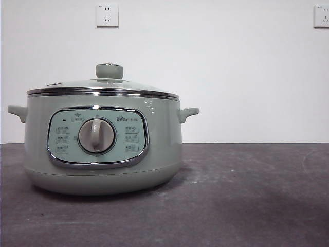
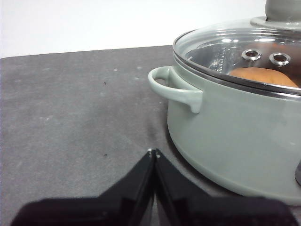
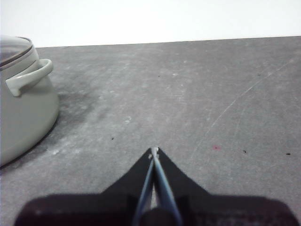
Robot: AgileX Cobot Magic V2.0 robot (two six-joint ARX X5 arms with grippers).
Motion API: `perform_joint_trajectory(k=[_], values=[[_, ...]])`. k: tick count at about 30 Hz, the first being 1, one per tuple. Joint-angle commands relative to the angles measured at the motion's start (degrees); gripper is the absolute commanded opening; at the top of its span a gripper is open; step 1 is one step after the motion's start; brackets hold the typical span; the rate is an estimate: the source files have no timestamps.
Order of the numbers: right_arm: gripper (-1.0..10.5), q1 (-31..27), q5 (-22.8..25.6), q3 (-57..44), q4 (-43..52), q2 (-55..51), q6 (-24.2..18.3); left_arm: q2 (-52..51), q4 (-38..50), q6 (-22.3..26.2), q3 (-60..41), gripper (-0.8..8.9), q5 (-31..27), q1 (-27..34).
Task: Pick up the potato,open the lid,put the potato in the pot,close the lid
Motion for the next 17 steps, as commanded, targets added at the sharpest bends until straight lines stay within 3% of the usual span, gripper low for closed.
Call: perform_joint_trajectory(k=[1,17], values=[[0.0,0.1,0.2,-1.0,0.3,-0.2,0.5,-0.2,-0.1,-0.3,-0.8,-0.03,-0.1,0.1],[0.0,0.1,0.2,-1.0,0.3,-0.2,0.5,-0.2,-0.1,-0.3,-0.8,-0.03,-0.1,0.1]])
